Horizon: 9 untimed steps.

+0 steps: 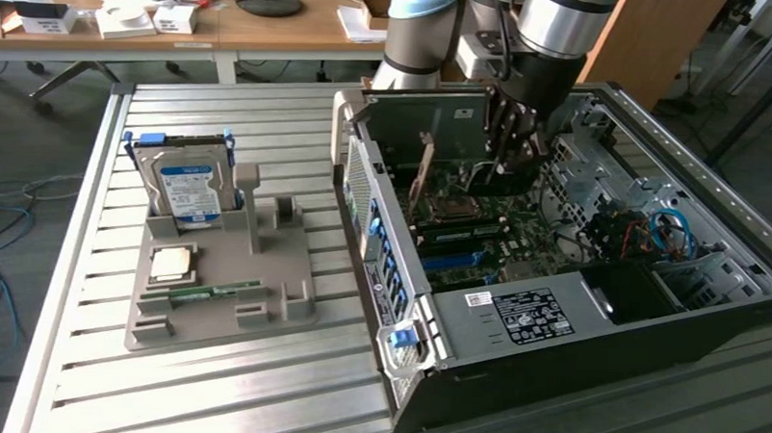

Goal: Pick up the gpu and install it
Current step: 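Insert the gpu into the slot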

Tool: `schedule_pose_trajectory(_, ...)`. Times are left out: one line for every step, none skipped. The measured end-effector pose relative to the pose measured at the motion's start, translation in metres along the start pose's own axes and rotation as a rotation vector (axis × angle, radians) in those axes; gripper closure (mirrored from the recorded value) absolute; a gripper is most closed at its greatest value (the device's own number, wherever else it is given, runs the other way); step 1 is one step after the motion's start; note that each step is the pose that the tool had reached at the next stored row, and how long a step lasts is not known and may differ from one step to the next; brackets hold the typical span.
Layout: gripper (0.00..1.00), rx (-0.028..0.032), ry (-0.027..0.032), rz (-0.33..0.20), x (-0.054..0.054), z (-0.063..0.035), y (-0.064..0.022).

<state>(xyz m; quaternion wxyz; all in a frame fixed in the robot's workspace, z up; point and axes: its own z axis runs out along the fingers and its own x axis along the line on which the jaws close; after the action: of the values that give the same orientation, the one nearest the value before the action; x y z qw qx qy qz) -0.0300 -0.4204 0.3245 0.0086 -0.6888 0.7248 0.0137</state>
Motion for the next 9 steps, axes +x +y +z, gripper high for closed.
schedule_pose_trajectory(0.73, 0.0001, 0.0, 0.0, 0.0, 0.0008, 0.0)
schedule_pose_trajectory(0.73, 0.0003, -0.0001, 0.0, 0.0, 0.0013, 0.0001)
schedule_pose_trajectory(0.73, 0.0004, -0.0001, 0.0, 0.0, 0.0018, 0.0002)
schedule_pose_trajectory(0.73, 0.0006, -0.0002, 0.0, 0.0001, 0.0023, 0.0003)
schedule_pose_trajectory(0.73, 0.0008, -0.0003, 0.0, 0.0001, 0.0029, 0.0003)
schedule_pose_trajectory(0.73, 0.0012, -0.0005, 0.0, 0.0001, 0.0035, 0.0004)
schedule_pose_trajectory(0.73, 0.0017, -0.0008, 0.0, 0.0001, 0.0041, 0.0005)
schedule_pose_trajectory(0.73, 0.0021, -0.0011, 0.0, 0.0002, 0.0046, 0.0005)
schedule_pose_trajectory(0.73, 0.0024, -0.0013, 0.0, 0.0002, 0.0052, 0.0006)
